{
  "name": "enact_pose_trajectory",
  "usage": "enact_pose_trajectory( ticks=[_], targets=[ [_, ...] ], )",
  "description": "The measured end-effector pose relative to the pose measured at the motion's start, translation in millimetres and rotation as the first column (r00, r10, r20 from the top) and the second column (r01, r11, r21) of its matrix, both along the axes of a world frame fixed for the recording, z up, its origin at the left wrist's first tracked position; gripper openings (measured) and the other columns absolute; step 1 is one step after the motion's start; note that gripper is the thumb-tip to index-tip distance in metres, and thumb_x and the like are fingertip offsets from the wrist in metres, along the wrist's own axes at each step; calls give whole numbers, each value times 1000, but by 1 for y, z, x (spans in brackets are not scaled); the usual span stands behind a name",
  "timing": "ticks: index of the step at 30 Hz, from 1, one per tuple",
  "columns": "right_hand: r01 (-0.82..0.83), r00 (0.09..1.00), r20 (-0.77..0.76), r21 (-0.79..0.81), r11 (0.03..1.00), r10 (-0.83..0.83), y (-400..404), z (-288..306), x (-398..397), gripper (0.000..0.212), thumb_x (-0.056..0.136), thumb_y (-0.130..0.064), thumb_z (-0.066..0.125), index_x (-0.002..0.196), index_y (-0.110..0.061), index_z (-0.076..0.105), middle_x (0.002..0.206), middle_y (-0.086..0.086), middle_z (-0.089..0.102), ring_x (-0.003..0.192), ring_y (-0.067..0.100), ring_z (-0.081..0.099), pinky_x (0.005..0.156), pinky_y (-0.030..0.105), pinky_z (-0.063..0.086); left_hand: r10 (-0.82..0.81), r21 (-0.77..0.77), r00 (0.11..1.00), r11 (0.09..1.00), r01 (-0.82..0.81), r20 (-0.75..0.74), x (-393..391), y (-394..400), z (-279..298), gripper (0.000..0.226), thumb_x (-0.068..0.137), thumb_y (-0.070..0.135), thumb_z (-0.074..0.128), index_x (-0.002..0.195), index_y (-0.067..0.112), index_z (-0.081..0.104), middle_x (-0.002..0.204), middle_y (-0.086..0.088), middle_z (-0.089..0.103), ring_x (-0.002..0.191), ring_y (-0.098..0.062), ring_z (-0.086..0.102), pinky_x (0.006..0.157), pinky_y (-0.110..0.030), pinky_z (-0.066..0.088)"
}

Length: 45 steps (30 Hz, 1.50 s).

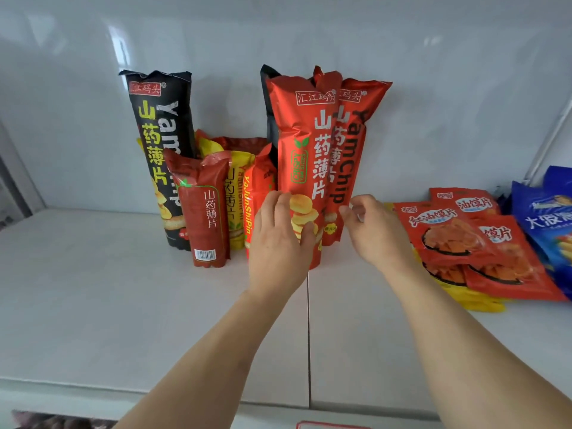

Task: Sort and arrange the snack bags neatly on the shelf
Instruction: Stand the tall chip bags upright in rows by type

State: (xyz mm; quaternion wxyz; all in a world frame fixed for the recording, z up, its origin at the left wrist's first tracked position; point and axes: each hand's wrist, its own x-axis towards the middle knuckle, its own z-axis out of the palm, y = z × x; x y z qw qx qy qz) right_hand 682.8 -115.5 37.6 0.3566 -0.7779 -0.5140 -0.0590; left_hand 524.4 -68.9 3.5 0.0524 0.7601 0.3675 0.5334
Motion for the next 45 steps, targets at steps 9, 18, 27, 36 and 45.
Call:
enact_pose_trajectory(
  ticks=[9, 18, 27, 36, 45],
  targets=[
    [22, 934, -353, 189, 982, 47, 43, -5, 22, 71, 92, -60, 53, 147, -17, 38, 148, 6, 46, 130, 25, 50, 101, 43, 48, 117, -96, 982, 990, -104, 146, 11, 7, -2, 58, 92, 30, 66, 140, 5, 47, 147, -11, 44, 139, -24, 36, 112, -36, 36],
    [-105, 732, -619, 309, 945, 284, 73, -18, 31, 92, 75, -74, 62, 148, -27, 33, 146, -2, 51, 128, 22, 55, 103, 44, 49, 94, -305, 983, 951, -41, 160, 29, -1, -10, 88, 90, 44, 67, 157, 11, 18, 160, -5, 30, 147, -18, 25, 117, -30, 23],
    [-183, 611, -702, 323, 929, 365, 90, -28, 38, 71, 73, -60, 75, 132, -28, 52, 118, -7, 69, 104, 17, 68, 86, 36, 55, 83, -521, 986, 854, 6, 147, 33, 6, -11, 105, 80, 51, 77, 158, 18, 14, 158, 1, 31, 146, -18, 29, 115, -33, 31],
    [-172, 597, -715, 329, 929, 363, 86, -31, 45, 59, 83, -52, 72, 132, -25, 53, 119, -6, 69, 105, 16, 66, 87, 36, 53, 69, -554, 984, 832, 35, 165, 38, 15, -18, 106, 71, 55, 82, 152, 17, 27, 150, -1, 46, 137, -21, 44, 109, -40, 43],
    [-189, 592, -700, 361, 913, 399, 57, -33, 43, 53, 84, -49, 72, 130, -26, 58, 115, -8, 71, 103, 12, 67, 82, 31, 53, -20, -550, 980, 826, 126, 196, 19, 2, -19, 95, 69, 54, 85, 144, 21, 40, 138, 7, 56, 125, -14, 54, 100, -32, 50]
  ],
)
